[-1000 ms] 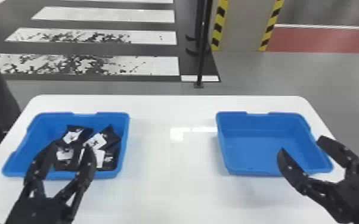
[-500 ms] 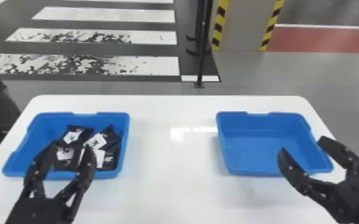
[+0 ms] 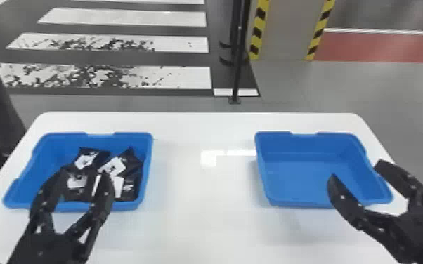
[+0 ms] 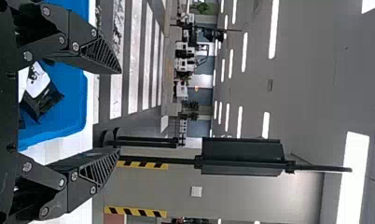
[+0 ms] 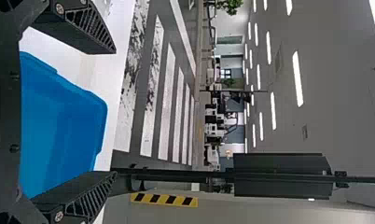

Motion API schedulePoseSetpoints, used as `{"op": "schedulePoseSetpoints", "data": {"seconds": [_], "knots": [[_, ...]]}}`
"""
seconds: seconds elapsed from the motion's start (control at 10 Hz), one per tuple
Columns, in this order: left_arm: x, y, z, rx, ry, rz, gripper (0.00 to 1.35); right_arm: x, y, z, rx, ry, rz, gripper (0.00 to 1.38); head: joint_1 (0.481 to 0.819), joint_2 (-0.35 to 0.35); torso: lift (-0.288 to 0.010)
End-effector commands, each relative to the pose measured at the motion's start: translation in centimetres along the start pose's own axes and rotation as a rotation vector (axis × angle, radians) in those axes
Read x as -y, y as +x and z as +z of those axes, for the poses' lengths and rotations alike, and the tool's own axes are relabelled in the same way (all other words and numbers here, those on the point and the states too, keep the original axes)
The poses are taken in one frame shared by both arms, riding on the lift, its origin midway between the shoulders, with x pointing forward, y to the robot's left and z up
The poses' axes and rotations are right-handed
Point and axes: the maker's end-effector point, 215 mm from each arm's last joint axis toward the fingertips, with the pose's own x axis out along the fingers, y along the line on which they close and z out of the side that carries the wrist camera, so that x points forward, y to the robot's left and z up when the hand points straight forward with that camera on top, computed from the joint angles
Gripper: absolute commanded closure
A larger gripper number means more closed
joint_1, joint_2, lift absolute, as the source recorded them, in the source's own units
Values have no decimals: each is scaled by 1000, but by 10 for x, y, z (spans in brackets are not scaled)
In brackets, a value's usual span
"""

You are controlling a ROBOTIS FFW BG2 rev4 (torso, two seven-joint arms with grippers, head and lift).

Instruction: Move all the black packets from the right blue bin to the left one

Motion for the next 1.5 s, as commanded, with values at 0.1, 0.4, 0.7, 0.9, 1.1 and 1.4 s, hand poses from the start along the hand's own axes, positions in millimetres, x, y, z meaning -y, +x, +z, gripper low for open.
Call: {"op": "schedulePoseSetpoints", "data": {"seconds": [0.1,0.4,0.7,0.9,1.1,1.4], "knots": [[-1,-1,2,8,0,3,484,1,0,2,7,-1,-3,101,695,-52,-140],[-1,0,5,18,1,3,484,3,0,3,17,-3,-15,101,695,-52,-140],[-3,-1,6,20,2,6,484,5,0,6,29,-6,-20,101,695,-54,-140],[-5,-2,7,23,2,10,484,5,1,8,36,-8,-22,101,695,-53,-140],[-8,-2,8,28,7,14,484,8,2,8,45,-1,-25,101,695,-51,-140],[-10,-1,12,40,7,17,484,9,2,9,50,-2,-28,101,695,-47,-140]]}}
